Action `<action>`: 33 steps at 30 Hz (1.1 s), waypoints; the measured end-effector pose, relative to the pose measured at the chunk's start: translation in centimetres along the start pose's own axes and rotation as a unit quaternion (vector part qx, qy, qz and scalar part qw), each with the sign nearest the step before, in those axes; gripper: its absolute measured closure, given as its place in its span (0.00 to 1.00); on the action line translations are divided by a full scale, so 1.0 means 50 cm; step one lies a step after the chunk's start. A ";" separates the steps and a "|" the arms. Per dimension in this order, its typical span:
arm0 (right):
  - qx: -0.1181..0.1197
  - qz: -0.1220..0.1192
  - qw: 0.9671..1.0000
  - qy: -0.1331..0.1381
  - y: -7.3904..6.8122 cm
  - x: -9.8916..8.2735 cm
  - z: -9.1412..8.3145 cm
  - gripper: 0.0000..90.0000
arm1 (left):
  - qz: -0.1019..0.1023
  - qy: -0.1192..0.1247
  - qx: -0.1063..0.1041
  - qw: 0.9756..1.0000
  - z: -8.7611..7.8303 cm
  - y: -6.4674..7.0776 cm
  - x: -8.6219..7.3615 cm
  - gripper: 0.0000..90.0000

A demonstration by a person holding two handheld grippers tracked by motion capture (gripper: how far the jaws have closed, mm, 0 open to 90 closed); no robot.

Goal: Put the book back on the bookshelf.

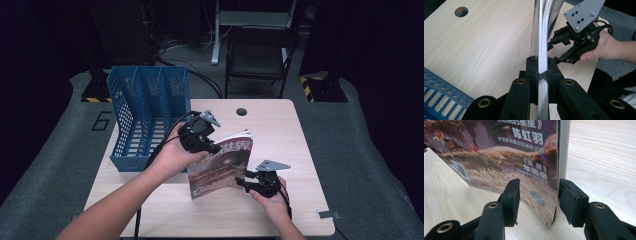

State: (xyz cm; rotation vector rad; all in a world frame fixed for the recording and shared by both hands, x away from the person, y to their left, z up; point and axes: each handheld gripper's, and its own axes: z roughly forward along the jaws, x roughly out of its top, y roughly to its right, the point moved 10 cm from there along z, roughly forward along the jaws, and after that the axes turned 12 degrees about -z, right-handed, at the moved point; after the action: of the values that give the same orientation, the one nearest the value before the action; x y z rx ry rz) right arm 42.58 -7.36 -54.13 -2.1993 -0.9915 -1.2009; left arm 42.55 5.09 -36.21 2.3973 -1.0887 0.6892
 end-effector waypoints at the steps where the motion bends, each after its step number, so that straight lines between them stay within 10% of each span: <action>1: 0.002 0.000 1.000 -0.002 0.000 -0.001 -0.001 0.57 | 0.001 0.000 0.002 1.000 -0.001 -0.001 0.001 0.93; 33: 0.006 0.005 1.000 -0.002 -0.001 -0.002 -0.003 0.57 | -0.022 0.033 0.029 0.999 -0.103 -0.051 0.041 0.93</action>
State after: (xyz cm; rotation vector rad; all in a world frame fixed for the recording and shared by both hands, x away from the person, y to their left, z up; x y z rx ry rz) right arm 42.43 -7.43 -54.14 -2.1960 -0.9848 -1.1841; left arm 44.33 8.30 -31.36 2.4219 -1.0005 0.7891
